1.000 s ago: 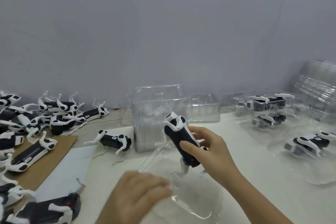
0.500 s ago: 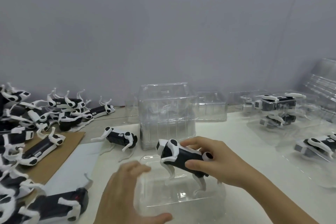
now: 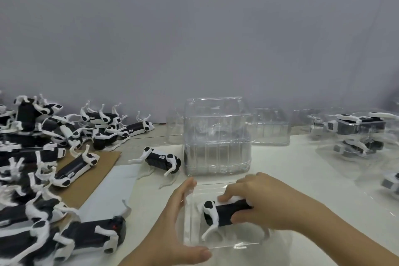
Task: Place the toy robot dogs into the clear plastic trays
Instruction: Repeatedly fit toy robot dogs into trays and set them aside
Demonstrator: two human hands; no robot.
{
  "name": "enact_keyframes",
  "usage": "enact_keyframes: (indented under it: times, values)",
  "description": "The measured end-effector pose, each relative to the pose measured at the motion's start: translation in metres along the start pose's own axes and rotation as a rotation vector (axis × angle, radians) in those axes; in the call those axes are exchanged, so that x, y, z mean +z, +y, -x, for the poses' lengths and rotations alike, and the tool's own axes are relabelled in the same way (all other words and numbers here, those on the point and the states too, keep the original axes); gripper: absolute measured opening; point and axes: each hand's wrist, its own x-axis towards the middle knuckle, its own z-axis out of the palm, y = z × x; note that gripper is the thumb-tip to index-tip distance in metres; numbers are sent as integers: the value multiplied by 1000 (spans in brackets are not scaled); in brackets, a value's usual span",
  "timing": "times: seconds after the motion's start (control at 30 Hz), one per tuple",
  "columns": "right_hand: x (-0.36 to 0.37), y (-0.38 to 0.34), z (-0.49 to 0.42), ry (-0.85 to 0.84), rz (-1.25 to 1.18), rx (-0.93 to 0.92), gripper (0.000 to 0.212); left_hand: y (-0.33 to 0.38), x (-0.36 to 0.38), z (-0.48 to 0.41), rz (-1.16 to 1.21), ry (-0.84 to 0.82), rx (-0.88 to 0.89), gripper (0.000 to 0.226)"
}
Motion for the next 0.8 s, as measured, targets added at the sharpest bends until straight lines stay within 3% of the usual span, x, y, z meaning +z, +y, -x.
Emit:
enact_keyframes:
  times: [0.2,0.3,0.4,0.47,0.53,0.6,0.7,0.8]
  values:
    - [18,-3,4,116,235,-88,37,-4,3,0,56,-5,-3,115]
    - [16,2,6,371,305,-84,38,1,8,-3,157,-9,-42,119]
    - [9,13,23,500,-296,228,46,11,8,-11,379,259,-211,134]
    - [16,24,39,541,-632,492,67,15,8,-13,489,353,-341,137]
    - [23,31,49,368,-756,671,92,19,16,-16,495,367,-453,126]
    - [29,22,48,153,-903,635,92,23,24,-19,488,332,-481,109]
    - [22,8,38,203,-1189,506,72,40,33,-30,530,349,-429,47]
    - [17,16,30,335,-1361,416,85,55,28,-37,524,383,-235,68]
